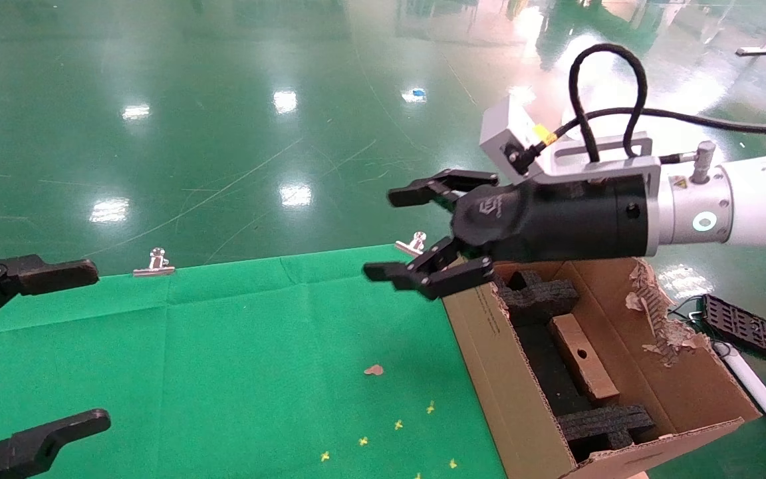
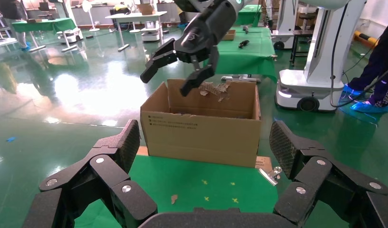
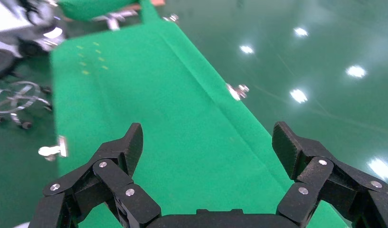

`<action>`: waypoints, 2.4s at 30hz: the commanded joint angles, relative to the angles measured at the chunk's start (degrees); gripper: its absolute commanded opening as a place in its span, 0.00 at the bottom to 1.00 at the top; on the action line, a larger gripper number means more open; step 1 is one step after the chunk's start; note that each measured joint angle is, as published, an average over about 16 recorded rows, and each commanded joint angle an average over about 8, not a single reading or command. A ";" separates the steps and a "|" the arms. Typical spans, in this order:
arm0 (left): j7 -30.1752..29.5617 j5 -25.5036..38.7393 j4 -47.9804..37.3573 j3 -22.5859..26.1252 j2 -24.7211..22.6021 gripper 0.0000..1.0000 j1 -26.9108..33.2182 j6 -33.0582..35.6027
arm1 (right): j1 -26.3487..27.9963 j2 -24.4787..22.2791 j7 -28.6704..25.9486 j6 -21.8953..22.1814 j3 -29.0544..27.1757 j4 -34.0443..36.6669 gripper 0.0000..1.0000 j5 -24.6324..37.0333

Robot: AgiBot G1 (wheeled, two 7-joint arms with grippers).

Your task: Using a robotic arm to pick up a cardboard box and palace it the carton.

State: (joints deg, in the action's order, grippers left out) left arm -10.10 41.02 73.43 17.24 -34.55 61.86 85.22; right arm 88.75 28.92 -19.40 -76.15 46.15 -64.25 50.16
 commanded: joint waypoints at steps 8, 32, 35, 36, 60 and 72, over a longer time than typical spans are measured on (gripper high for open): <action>0.01 -0.02 0.00 0.03 0.01 1.00 0.01 -0.01 | -10.79 2.42 3.43 -3.79 -11.96 -3.70 1.00 -3.30; 0.04 -0.06 -0.01 0.06 0.03 1.00 0.00 -0.04 | -29.01 6.50 8.97 -10.13 -32.18 -9.86 1.00 -8.96; 0.04 -0.06 -0.01 0.06 0.03 1.00 0.00 -0.04 | -28.58 6.40 8.88 -9.99 -31.69 -9.74 1.00 -8.84; 0.04 -0.06 -0.01 0.06 0.03 1.00 0.00 -0.04 | -28.45 6.37 8.86 -9.95 -31.54 -9.70 1.00 -8.79; 0.04 -0.06 -0.01 0.06 0.03 1.00 0.00 -0.05 | -27.19 6.10 8.65 -9.53 -30.12 -9.32 1.00 -8.33; 0.04 -0.06 -0.01 0.06 0.03 1.00 0.00 -0.04 | -27.07 6.06 8.60 -9.50 -29.98 -9.28 1.00 -8.28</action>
State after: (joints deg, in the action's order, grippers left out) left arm -10.07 40.97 73.41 17.30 -34.51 61.86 85.18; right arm 61.67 34.98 -10.80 -85.65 16.16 -73.53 41.88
